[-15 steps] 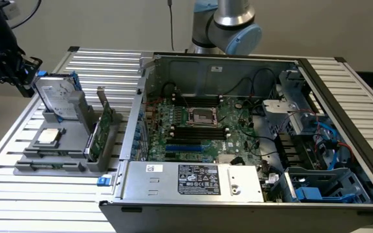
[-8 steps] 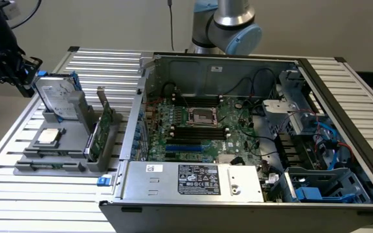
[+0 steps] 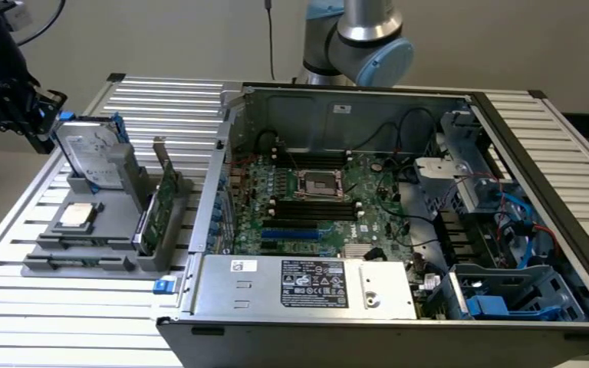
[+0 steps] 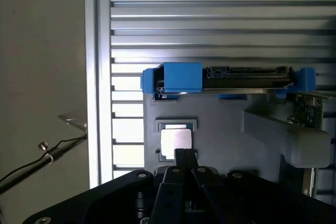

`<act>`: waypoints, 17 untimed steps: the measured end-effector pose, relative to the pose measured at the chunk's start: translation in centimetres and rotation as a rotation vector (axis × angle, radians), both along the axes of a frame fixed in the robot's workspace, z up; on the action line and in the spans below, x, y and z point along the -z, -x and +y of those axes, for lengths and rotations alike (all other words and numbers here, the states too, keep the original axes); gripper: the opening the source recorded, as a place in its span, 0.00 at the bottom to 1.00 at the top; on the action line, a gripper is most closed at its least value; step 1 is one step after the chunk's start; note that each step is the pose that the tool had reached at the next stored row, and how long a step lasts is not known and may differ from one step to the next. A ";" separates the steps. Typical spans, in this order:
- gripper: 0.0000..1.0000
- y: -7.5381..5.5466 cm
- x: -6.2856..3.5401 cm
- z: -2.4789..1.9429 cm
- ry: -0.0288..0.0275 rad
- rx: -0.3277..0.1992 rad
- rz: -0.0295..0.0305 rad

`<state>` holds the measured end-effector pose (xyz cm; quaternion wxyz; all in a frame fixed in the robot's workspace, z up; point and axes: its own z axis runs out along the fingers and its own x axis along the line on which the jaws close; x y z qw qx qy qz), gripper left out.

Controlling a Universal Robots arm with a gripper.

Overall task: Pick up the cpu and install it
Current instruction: 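Pick up the cpu and move it towards the insertion slot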

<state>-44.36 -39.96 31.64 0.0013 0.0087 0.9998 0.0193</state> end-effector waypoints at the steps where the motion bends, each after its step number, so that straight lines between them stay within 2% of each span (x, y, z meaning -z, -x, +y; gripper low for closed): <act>1: 0.12 0.0 0.00 0.00 0.0000 0.000 0.0000; 2: 0.24 0.0 0.00 0.00 -0.0001 0.000 0.0000; 3: 0.24 0.0 0.00 0.00 0.0000 0.000 0.0000; 4: 0.30 0.0 0.00 0.00 -0.0001 0.000 0.0000; 5: 0.30 0.0 0.00 0.00 -0.0001 0.000 0.0000; 8: 0.47 0.0 0.00 0.00 -0.0001 0.000 0.0000; 9: 0.47 0.0 0.00 0.00 -0.0001 0.000 0.0000; 11: 0.59 0.0 0.00 0.00 0.0000 0.000 0.0000; 13: 0.59 0.0 0.08 0.00 -0.0001 0.000 0.0000; 14: 0.65 0.0 0.27 -0.02 -0.0001 0.000 0.0000; 17: 0.65 0.0 0.80 -0.05 0.0000 0.000 0.0000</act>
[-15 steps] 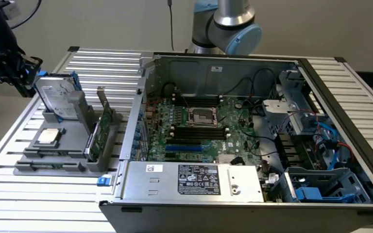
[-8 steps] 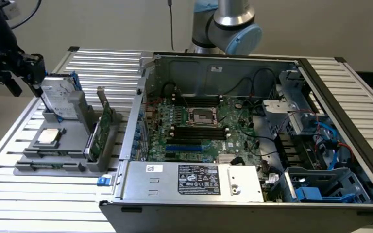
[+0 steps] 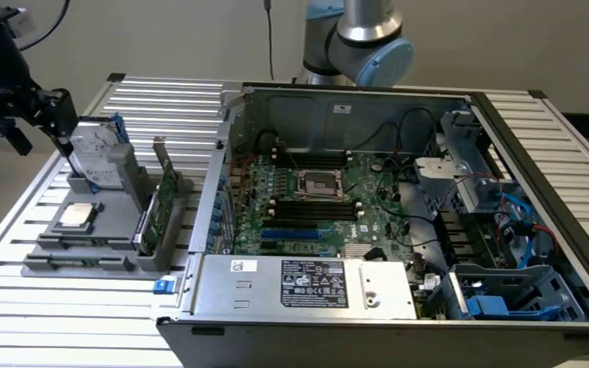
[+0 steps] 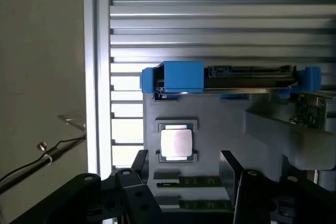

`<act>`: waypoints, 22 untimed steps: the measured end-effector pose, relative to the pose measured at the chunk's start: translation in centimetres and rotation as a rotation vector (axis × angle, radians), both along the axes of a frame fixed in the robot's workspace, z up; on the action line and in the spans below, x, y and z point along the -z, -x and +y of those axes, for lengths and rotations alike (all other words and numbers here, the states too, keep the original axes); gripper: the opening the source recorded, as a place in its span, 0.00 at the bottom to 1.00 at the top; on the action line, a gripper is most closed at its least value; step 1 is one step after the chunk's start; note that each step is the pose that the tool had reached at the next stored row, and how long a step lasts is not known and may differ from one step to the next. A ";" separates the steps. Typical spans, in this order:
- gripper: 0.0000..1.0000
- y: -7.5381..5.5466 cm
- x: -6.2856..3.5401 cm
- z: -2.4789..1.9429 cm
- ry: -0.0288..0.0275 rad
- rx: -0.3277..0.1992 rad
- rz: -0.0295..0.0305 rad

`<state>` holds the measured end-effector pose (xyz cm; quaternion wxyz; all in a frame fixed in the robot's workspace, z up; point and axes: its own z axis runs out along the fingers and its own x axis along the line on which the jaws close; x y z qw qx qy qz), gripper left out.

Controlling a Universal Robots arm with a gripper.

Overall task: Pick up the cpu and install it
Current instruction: 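Pick up the cpu and move it towards the insertion slot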

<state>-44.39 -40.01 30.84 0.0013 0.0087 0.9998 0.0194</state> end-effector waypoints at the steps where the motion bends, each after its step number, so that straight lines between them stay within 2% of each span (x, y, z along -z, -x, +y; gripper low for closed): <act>1: 0.65 0.0 0.18 -0.01 0.0000 0.000 0.0000; 8: 0.65 0.0 1.46 -0.21 -0.0001 0.000 -0.0001; 22: 0.65 0.0 4.00 -2.03 0.0000 -0.006 0.0001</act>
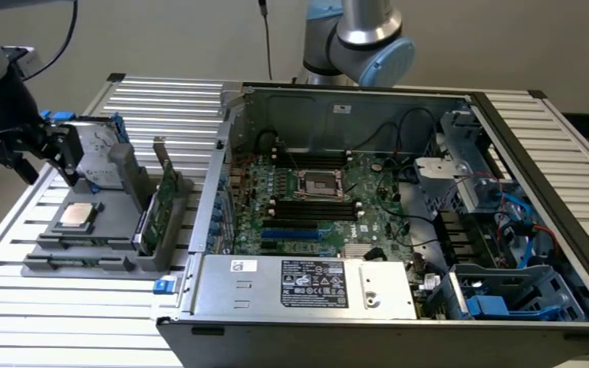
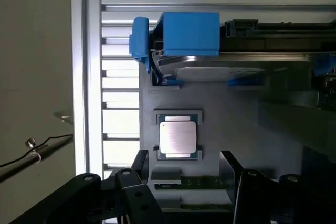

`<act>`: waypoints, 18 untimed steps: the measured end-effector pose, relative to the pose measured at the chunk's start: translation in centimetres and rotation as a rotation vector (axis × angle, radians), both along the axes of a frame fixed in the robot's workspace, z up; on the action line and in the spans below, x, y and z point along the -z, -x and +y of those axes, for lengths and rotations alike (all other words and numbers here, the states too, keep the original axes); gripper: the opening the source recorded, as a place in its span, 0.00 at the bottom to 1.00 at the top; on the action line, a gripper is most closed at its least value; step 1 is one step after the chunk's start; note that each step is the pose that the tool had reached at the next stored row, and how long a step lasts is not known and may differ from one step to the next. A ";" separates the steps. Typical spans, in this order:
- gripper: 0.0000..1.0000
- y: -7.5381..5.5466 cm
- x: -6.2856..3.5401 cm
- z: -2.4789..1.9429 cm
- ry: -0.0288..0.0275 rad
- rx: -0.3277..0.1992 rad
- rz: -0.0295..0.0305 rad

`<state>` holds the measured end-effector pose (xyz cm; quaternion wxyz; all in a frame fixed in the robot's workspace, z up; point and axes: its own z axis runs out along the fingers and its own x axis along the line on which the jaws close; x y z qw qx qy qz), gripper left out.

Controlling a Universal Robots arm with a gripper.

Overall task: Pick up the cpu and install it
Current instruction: 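Pick up the cpu and move it towards the insertion slot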

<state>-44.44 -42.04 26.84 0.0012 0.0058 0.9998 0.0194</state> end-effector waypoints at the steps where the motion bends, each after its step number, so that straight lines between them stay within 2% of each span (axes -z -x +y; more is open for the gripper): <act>1: 0.65 0.0 0.18 -0.11 0.0000 -0.001 0.0000; 4: 0.65 0.0 0.73 -0.40 0.0000 -0.003 -0.0001; 10: 0.65 -0.1 1.82 -0.63 0.0000 -0.016 0.0014; 15: 0.65 -0.5 2.52 -0.66 -0.0001 -0.036 0.0058; 18: 0.65 -0.6 2.85 -0.67 -0.0002 -0.047 0.0109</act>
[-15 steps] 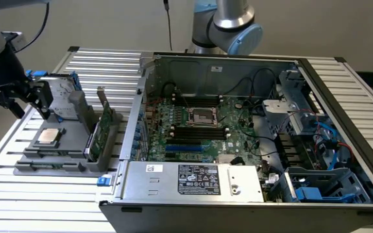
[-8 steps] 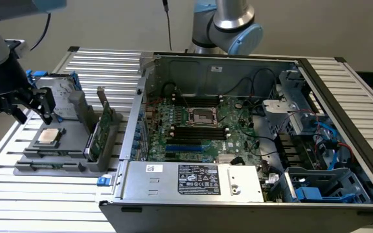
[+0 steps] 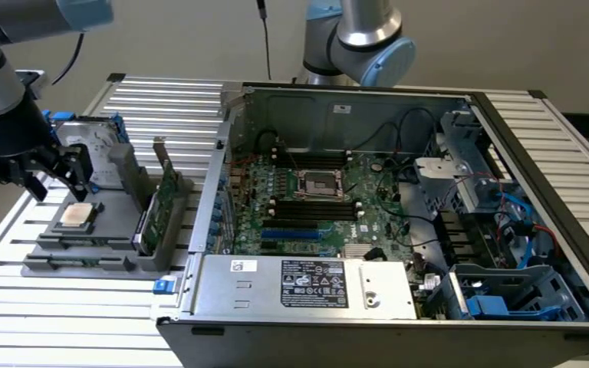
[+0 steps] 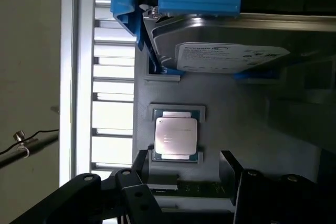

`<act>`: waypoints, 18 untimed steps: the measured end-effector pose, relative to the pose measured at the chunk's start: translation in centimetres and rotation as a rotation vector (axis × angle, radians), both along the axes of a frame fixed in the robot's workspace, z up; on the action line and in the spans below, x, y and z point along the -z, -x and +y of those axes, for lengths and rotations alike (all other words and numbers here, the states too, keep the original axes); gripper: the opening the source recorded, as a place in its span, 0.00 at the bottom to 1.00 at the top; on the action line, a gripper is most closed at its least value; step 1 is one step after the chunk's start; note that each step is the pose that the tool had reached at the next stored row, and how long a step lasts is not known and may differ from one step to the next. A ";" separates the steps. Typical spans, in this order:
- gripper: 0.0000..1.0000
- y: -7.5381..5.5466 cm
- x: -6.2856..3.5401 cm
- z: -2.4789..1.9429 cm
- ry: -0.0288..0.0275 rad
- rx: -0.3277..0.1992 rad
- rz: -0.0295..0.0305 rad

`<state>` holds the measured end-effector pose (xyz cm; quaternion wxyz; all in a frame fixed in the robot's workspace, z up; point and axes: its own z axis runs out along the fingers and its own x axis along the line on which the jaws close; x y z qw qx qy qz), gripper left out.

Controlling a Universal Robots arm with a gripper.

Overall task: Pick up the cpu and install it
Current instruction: 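Pick up the cpu and move it towards the insertion slot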

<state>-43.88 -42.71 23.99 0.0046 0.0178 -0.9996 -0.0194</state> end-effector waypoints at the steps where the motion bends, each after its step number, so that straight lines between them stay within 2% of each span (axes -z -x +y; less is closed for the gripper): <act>1: 0.65 0.0 0.09 0.00 -0.0001 -0.003 0.0031; 6: 0.65 -0.1 0.39 0.00 -0.0036 -0.013 0.0198; 8: 0.65 -0.2 0.57 0.00 -0.0040 -0.016 0.0246; 18: 0.65 -0.7 2.14 -0.01 -0.0040 -0.035 0.0332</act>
